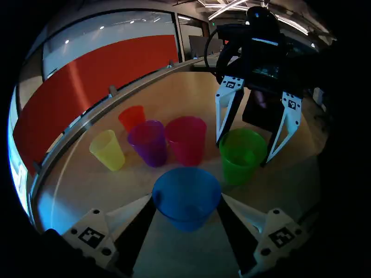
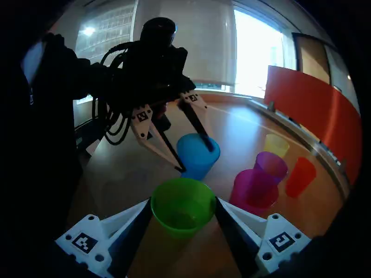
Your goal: Pour water
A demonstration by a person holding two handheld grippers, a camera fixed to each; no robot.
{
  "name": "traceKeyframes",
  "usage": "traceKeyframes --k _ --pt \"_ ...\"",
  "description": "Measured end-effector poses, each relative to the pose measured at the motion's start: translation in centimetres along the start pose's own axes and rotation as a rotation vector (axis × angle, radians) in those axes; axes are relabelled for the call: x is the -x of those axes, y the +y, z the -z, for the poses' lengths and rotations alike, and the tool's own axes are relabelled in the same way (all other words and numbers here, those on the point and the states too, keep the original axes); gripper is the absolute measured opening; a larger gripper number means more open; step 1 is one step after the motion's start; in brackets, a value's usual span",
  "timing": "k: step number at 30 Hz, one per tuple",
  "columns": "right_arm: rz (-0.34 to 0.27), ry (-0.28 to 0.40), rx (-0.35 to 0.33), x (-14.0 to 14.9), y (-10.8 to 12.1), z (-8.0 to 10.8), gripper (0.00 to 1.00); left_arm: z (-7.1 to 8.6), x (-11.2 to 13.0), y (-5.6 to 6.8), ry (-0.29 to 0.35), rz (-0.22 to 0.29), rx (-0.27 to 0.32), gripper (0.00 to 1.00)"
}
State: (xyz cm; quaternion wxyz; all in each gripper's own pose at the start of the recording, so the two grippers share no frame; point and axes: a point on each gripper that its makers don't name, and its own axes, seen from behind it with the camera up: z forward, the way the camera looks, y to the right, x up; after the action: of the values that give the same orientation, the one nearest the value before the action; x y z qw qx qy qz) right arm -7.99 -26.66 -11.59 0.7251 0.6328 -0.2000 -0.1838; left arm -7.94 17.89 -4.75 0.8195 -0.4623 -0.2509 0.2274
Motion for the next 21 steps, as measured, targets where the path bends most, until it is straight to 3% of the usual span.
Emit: traceKeyframes --k 21 --pt "-0.019 -0.005 0.01 0.2 0.1 0.0 0.94 -0.1 1.4 -0.1 -0.022 0.023 -0.008 0.87"
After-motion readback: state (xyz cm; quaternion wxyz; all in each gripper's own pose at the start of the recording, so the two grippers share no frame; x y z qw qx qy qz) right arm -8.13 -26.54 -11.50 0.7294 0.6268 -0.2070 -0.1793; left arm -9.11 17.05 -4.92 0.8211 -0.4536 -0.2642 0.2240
